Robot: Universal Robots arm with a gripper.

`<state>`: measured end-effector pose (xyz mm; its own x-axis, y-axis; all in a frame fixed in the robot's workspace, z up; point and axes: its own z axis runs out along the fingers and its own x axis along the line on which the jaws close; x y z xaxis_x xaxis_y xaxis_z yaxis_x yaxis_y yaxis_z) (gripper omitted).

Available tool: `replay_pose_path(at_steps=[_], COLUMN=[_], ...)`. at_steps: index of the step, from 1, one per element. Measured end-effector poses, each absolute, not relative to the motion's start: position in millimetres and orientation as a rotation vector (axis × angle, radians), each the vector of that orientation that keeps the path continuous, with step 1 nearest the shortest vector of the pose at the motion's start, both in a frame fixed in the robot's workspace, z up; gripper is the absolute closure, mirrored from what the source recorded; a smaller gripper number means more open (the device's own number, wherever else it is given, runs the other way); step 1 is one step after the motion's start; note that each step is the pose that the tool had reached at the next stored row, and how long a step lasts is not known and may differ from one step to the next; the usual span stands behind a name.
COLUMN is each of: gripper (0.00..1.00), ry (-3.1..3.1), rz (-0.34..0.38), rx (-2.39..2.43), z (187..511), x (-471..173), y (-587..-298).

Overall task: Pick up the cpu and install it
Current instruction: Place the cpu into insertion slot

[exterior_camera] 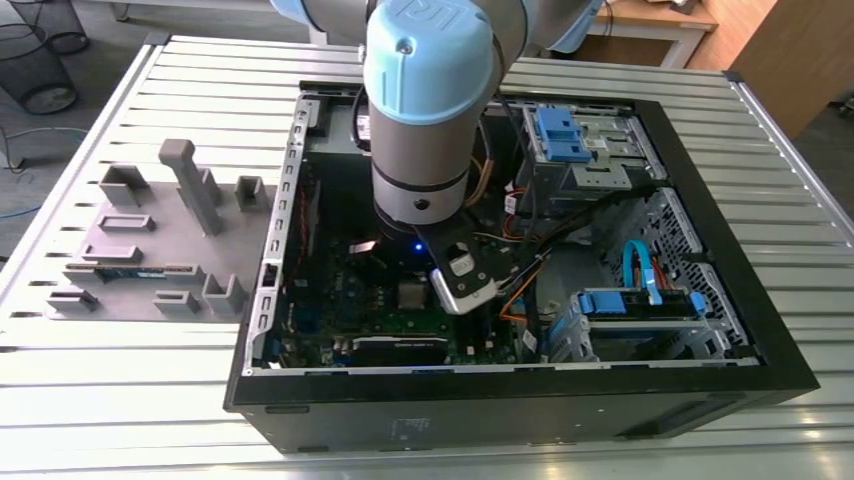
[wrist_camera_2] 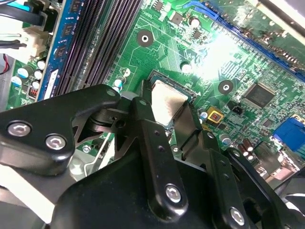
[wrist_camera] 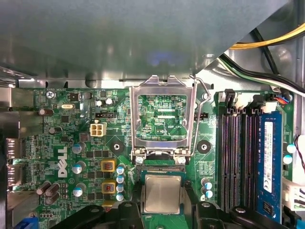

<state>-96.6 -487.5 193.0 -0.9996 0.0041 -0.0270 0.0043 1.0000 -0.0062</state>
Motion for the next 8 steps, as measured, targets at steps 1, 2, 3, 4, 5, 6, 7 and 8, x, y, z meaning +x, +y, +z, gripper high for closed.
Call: replay_pose_path(at_steps=[1,2,3,4,5,6,7,8], gripper=[0.57,0.57,0.57,0.57,0.57,0.57,0.57,0.57], ry=[3.115,3.115,3.115,3.115,3.115,3.115,3.115,3.115], rz=[-0.010,-0.010,-0.010,-0.010,-0.009,-0.010,-0.010,-0.010], rx=[0.006,0.006,0.006,0.006,0.001,-0.010,-0.022,-0.033], z=[194.3,195.3,195.5,195.4,195.4,195.4,195.3,195.2], x=[-96.6,-96.6,-96.6,-96.6,-96.6,-96.6,-96.6,-96.6], y=[-487.5,-487.5,-487.4,-487.4,-487.4,-487.4,-487.5,-487.5])
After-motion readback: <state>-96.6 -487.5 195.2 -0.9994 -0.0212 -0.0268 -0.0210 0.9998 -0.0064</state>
